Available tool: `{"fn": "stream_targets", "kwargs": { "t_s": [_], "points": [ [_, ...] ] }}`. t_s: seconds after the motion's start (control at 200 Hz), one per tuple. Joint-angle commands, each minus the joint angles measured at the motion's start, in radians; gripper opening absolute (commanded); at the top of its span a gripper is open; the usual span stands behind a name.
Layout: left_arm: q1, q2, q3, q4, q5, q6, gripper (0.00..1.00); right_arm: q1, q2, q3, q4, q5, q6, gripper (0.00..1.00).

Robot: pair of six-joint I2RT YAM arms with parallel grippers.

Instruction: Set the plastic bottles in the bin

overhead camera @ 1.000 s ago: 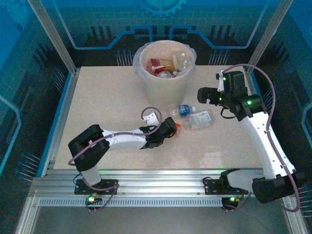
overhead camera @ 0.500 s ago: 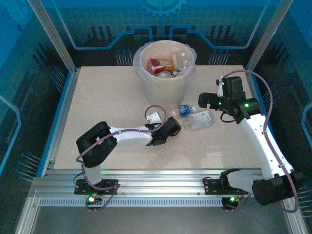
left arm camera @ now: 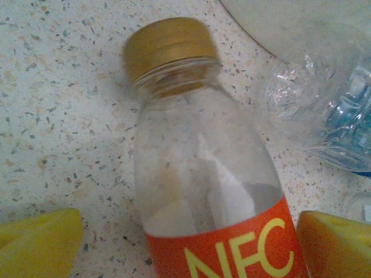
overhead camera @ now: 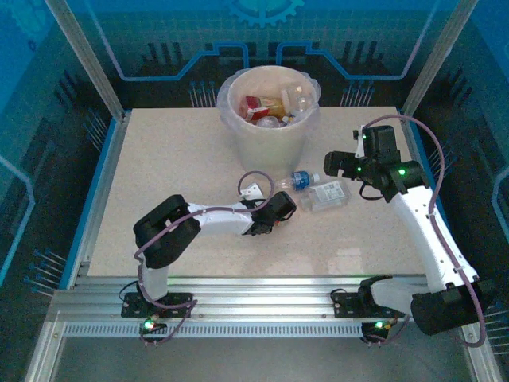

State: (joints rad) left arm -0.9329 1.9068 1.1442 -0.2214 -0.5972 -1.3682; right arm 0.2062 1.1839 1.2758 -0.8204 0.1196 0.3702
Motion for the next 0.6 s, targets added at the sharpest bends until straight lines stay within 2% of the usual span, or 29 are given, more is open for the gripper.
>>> {"fn": "stream_targets", "kwargs": {
  "t_s": [0.0, 0.375, 0.595],
  "points": [
    [0.004, 0.020, 0.007, -0.051, 0.017, -0.035, 0.92, -0.018, 0.006, -0.010, 0.019, -0.019, 0.016, 1.00],
    [0.011, -0.024, -0.098, -0.078, -0.013, -0.118, 0.67, -0.018, -0.001, -0.019, 0.017, -0.014, 0.025, 1.00],
    [0.016, -0.103, -0.171, -0.138, -0.111, -0.163, 0.51, -0.019, -0.007, -0.025, 0.012, -0.012, 0.032, 1.00]
  ]
}}
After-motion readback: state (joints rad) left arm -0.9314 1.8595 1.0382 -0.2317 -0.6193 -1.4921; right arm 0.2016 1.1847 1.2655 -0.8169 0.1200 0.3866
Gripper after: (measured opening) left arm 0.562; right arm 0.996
